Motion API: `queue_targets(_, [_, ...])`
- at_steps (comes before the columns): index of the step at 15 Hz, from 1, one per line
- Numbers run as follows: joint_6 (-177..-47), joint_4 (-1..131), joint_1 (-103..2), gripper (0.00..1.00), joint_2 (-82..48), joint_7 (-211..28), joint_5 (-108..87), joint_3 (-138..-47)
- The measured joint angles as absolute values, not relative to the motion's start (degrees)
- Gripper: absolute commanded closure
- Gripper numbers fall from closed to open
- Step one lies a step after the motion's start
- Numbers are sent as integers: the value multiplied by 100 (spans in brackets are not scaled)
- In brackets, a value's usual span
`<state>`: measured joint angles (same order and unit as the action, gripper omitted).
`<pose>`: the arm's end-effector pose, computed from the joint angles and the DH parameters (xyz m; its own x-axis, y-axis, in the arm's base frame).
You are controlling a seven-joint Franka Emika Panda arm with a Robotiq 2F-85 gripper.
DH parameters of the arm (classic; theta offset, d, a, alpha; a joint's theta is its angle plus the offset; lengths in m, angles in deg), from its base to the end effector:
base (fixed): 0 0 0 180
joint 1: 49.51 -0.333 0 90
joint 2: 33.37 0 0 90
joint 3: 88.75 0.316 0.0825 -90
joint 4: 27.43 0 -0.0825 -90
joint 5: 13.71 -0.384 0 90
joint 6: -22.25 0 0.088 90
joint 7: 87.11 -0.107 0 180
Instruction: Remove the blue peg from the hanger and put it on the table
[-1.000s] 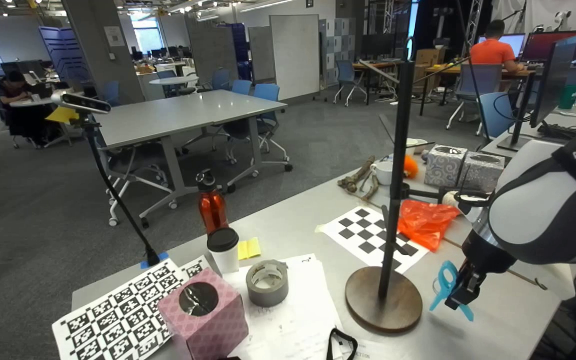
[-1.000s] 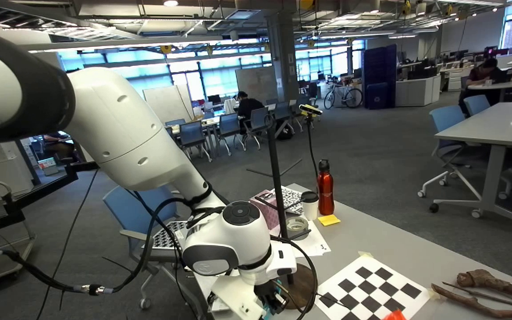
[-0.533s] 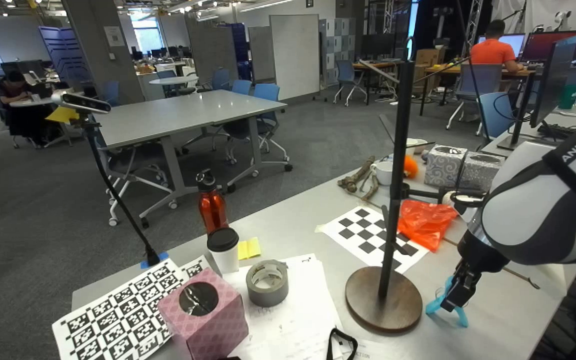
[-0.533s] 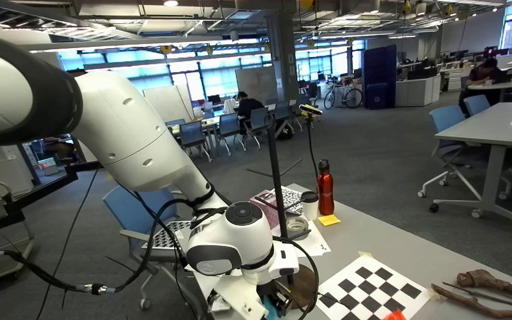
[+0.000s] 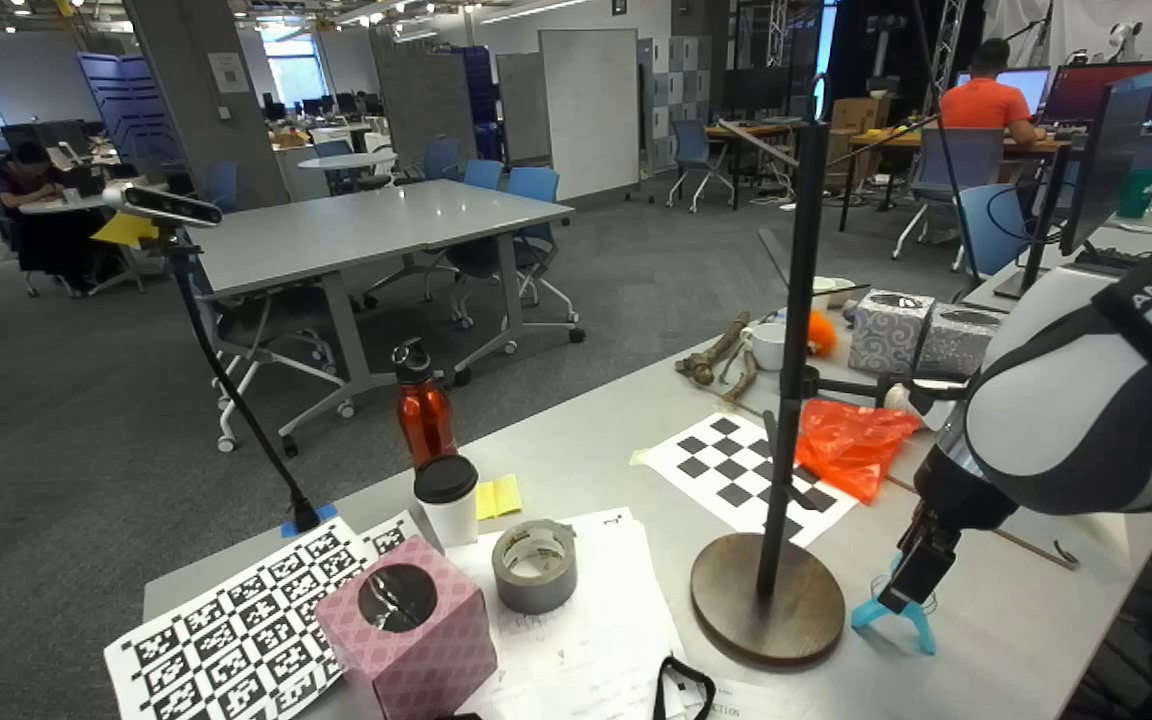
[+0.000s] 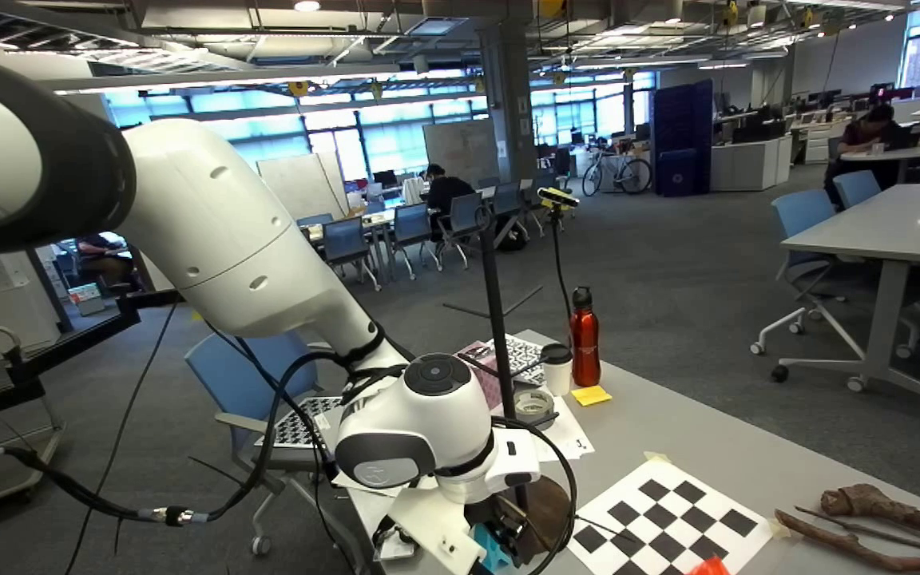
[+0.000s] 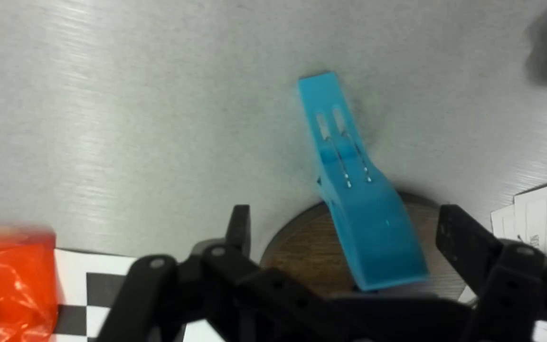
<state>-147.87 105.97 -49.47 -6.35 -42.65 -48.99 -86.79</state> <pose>0.5173 -0.0212 0.1476 0.9577 0.1909 0.2153 0.2117 -0.9742 -0.0778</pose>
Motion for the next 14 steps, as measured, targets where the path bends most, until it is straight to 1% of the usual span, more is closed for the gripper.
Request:
queue_targets(6, [-14715,10829,-5347,0,-1317,-4393,-4797,-8904])
queue_targets(14, [-14200,11178,-5809,0,-2452,-5130,-3872,-9333])
